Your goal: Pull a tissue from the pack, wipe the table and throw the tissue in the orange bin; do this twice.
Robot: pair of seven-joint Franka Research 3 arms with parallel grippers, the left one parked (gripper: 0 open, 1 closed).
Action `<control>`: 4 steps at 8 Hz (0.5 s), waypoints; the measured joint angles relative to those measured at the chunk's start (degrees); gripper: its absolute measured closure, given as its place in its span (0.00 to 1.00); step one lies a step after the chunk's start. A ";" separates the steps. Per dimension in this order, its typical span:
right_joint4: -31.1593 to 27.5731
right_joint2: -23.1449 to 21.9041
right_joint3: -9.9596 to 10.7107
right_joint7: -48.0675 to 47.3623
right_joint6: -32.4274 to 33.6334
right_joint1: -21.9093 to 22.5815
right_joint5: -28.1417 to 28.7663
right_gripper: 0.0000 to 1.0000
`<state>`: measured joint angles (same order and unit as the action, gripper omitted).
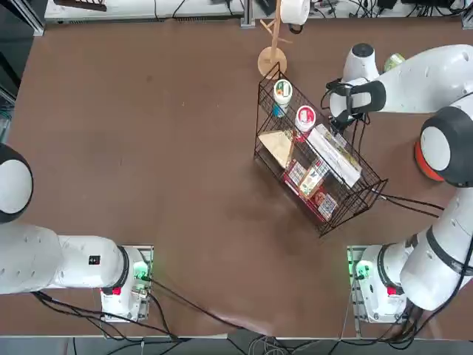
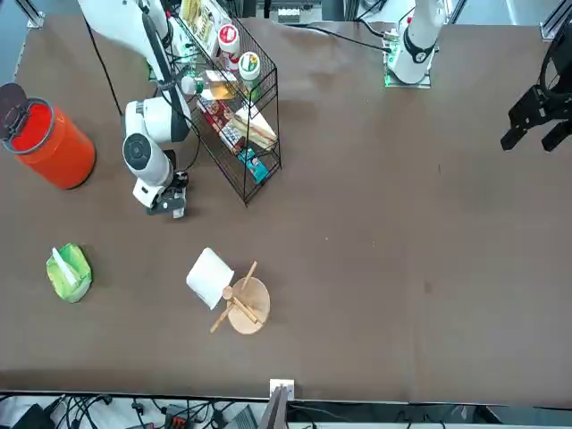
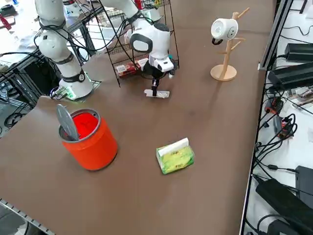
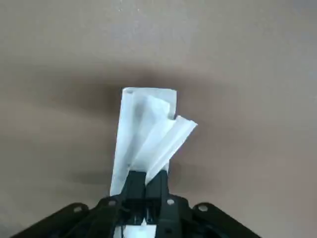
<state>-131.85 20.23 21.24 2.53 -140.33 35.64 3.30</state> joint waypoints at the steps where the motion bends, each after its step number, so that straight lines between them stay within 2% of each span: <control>1: -0.22 -0.08 0.55 0.00 0.02 -0.04 -1.65 0.99; 4: -0.95 -0.04 1.88 0.09 -0.26 -0.79 -4.52 0.99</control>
<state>-132.80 20.18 23.11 2.61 -140.59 34.85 -1.22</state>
